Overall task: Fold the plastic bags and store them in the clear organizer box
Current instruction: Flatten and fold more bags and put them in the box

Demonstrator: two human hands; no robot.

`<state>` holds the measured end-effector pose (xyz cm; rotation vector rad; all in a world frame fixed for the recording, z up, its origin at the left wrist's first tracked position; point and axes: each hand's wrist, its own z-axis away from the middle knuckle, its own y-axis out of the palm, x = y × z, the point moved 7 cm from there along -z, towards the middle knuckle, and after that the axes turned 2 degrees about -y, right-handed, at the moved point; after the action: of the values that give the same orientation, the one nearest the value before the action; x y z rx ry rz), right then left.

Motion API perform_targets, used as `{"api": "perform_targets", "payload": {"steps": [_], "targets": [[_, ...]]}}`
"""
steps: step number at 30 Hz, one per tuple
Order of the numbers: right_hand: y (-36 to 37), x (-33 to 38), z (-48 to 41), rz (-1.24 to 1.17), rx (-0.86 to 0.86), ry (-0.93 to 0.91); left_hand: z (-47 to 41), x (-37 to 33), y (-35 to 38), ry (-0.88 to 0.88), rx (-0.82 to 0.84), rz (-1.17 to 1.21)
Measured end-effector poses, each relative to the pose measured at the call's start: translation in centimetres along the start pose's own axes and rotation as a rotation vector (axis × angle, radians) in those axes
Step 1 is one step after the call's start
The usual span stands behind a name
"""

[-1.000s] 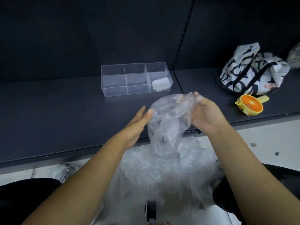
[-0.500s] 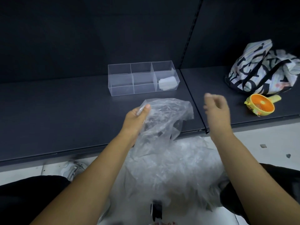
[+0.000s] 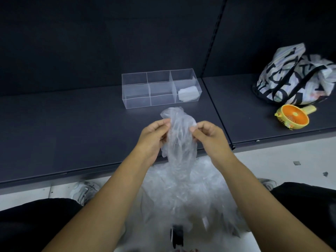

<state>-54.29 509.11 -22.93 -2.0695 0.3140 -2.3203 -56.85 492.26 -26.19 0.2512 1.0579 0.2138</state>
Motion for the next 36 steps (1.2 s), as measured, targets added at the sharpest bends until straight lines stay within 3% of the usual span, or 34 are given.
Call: {"api": "perform_targets", "payload": {"steps": [7,10,14,17,20,25,29,34,36], "targets": [[-5.5,-1.3,-0.8,-0.027,-0.054,0.058,-1.6,-1.6,-4.3,0.122,-0.206,-0.128],[-5.9,-1.5,-1.1,-0.072,-0.090,0.070,-1.7,-2.1,-4.4,0.163,-0.135,-0.249],[-5.3,-2.6,-0.9,-0.246,-0.174,0.227,-2.0,-1.0,-4.2,0.064,-0.099,-0.411],[-3.8,-4.1,0.1,-0.087,-0.021,0.335,-2.0,1.0,-4.1,-0.018,-0.104,-0.513],[-2.3,-5.2,1.3,-0.008,0.098,0.297,-1.7,4.0,-3.7,-0.081,-0.044,-0.475],[-3.0,-6.6,1.9,0.071,-0.033,0.326,-1.7,5.5,-4.3,-0.099,-0.107,-0.214],[-4.0,-5.5,1.7,-0.001,-0.111,0.302,-2.0,4.2,-4.0,-0.056,-0.039,-0.035],[-3.6,-5.0,1.0,-0.039,-0.086,0.279,-1.3,3.8,-1.5,-0.013,0.158,-0.313],[-3.7,-4.8,1.0,-0.006,-0.094,0.267,-1.0,4.0,-1.0,0.012,0.159,-0.357]]}}
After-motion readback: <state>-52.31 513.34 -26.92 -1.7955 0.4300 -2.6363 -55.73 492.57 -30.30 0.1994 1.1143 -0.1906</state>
